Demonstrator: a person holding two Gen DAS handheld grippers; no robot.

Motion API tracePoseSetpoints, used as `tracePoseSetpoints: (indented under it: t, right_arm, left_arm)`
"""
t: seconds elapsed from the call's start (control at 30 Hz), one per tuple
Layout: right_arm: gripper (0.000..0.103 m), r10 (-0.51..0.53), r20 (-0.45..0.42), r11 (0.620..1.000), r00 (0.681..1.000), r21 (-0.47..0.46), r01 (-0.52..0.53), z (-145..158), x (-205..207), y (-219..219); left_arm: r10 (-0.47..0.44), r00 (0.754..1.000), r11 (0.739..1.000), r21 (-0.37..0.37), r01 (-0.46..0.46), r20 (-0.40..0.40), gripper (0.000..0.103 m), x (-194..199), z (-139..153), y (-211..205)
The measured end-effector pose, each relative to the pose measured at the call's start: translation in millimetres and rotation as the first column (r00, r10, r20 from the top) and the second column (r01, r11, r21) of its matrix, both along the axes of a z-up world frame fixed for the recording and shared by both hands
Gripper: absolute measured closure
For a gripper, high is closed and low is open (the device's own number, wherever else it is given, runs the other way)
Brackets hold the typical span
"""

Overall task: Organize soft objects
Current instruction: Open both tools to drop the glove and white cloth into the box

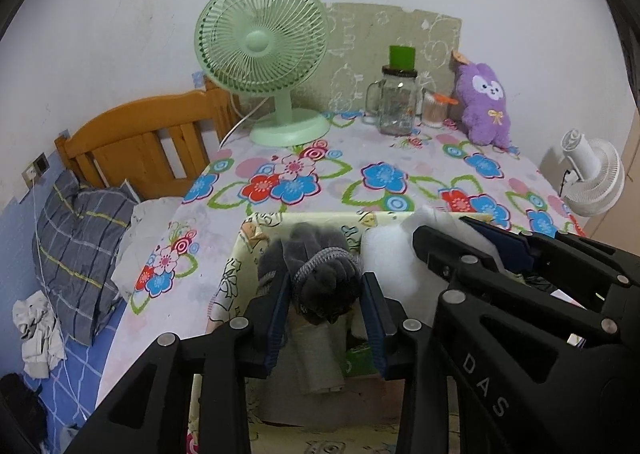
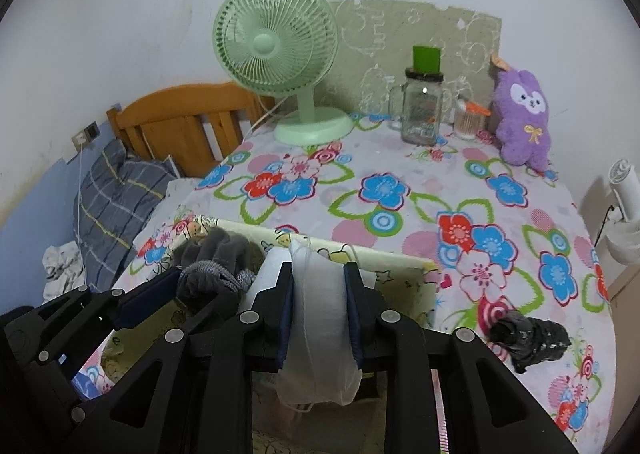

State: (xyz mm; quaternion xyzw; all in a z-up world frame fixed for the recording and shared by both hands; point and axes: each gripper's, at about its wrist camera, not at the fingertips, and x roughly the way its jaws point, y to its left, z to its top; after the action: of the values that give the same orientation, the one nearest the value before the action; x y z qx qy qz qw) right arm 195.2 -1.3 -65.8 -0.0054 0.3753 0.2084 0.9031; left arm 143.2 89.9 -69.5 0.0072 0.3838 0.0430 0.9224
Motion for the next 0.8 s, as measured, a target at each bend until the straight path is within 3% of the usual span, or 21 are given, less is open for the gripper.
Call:
tracePoseSetpoints:
  t: [0.1,0.23,0.3,0.8]
  right_arm:
    - [0.061,0.012,-0.014,1.000,1.000,-0.020,-0.013,-3.6,4.2,5.3]
    - [0.034,0.016,-0.015,1.000,1.000,-0.004,-0.016,-5.3,4.2,6.0]
    - [0.026,0.016,-0.006,1.000,1.000,0.013,-0.016,-4.5,3.2,4.5]
    - [0.017,-0.034,0.032,0.999,0.999,-0.007,0.034,11.3,-13.7,-21.7]
  left_arm:
    - [-0.002,1.000,1.000,-0.010,0.002,-0.026,0.062,3.9,-4.3,2.5]
    - [-0.002,0.999,1.000,-0.025,0.001,-0.038,0.029,4.6,-5.4,5.2]
    - [-0.009,0.999,1.000,-0.027,0.008,-0.035,0.028,3.6,-4.2,4.7]
    - [-0.044,0.999,0.998,-0.035,0.043,-0.011,0.018,-7.7,10.9,-18.2]
